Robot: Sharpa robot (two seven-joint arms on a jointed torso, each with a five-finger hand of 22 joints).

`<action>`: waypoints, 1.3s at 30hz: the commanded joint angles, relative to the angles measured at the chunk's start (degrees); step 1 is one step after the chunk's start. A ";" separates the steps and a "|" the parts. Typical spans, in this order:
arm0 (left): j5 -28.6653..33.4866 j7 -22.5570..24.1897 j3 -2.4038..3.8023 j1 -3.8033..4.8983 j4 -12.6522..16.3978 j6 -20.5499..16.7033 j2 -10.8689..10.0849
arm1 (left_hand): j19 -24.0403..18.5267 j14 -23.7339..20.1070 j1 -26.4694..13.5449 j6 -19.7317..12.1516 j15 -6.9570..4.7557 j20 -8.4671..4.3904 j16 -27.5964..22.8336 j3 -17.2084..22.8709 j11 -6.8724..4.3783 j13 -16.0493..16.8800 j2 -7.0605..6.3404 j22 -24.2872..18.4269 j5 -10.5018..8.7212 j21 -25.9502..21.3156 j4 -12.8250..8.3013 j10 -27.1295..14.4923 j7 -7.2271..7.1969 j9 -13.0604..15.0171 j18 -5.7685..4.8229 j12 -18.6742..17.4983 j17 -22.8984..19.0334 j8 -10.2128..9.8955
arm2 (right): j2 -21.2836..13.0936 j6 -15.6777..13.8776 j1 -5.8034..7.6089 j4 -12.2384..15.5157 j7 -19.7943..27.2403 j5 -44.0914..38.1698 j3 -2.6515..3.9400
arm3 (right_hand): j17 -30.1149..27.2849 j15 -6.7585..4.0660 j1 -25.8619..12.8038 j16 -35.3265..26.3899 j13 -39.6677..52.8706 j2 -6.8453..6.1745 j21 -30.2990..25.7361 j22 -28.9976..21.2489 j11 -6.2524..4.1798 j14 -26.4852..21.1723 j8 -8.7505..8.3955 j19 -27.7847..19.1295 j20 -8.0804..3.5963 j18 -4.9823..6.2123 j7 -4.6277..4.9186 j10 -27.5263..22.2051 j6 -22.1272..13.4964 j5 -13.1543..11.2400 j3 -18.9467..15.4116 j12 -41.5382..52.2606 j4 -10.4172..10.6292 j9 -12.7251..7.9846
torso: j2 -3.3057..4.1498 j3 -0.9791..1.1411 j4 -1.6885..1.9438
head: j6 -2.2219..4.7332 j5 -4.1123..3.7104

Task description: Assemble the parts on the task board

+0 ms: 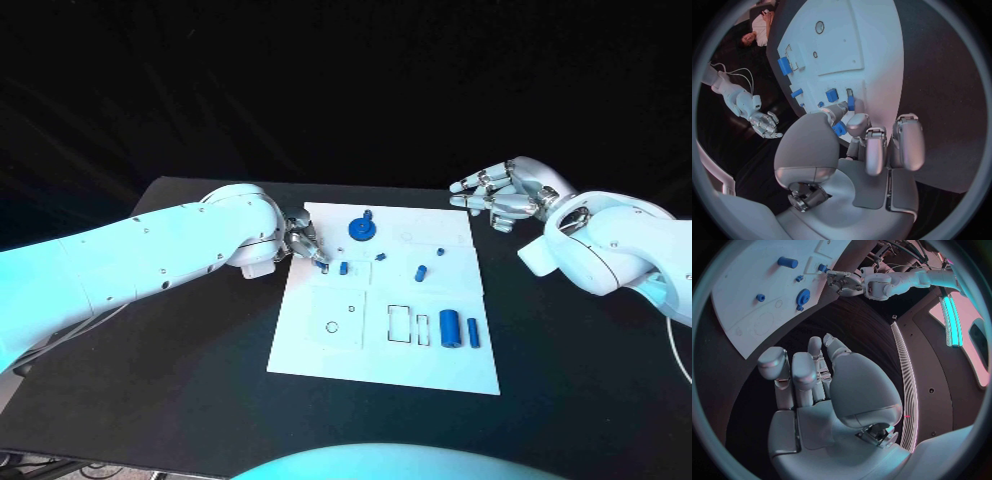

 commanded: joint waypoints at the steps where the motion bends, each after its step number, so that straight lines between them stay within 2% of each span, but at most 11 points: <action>1: -0.58 -0.69 -0.06 -0.11 0.20 2.83 -0.05 | 1.92 5.92 0.41 0.41 -0.26 -0.32 0.14 6.82 -0.12 0.02 0.29 7.72 0.26 0.32 -6.32 0.47 -0.51 0.10 -0.11 0.21 15.07 0.40 | 0.01 0.73 -0.04 0.07 0.08 -0.45 0.00 | 0.04 -0.04 -0.31 -0.34 -0.07 -0.18 -0.26 -0.05 -0.13 -0.23 0.30 -0.18 0.06 0.48 0.32 -0.39 0.03 0.18 0.32 -0.11 0.07 -0.01 | -0.01 -0.01 0.03 | -0.11 -0.04; 29: -0.57 -2.08 -0.08 -0.23 0.96 3.64 0.24 | 1.92 5.92 0.12 0.59 -0.26 -0.32 0.14 7.01 -0.12 0.07 0.11 7.73 0.23 0.31 -6.36 0.60 -0.54 0.07 -0.11 0.26 15.07 0.42 | -0.13 0.74 -0.04 0.23 0.06 -0.45 -0.01 | -0.01 -0.04 -0.44 -0.42 -0.12 -0.18 -0.31 -0.08 -0.13 -0.25 0.33 -0.17 0.06 0.49 0.32 -0.38 0.03 0.22 0.36 -0.07 0.22 -0.01 | 0.04 -0.01 -0.01 | -0.40 -0.29; 39: -0.16 -2.69 -0.08 -0.23 0.98 5.49 0.42 | 2.03 5.92 -1.99 1.63 -0.43 -0.40 0.14 6.39 -0.41 0.72 -1.14 8.01 0.07 0.54 -5.91 1.23 -1.03 -0.19 -0.18 0.84 15.07 0.42 | -0.16 0.79 -0.04 0.24 0.03 -0.45 -0.01 | -0.01 -0.04 -0.44 -0.42 -0.12 -0.18 -0.31 -0.08 -0.13 -0.25 0.33 -0.17 0.06 0.49 0.32 -0.38 0.03 0.22 0.36 -0.07 0.22 -0.01 | 0.03 -0.02 0.03 | -0.54 -0.33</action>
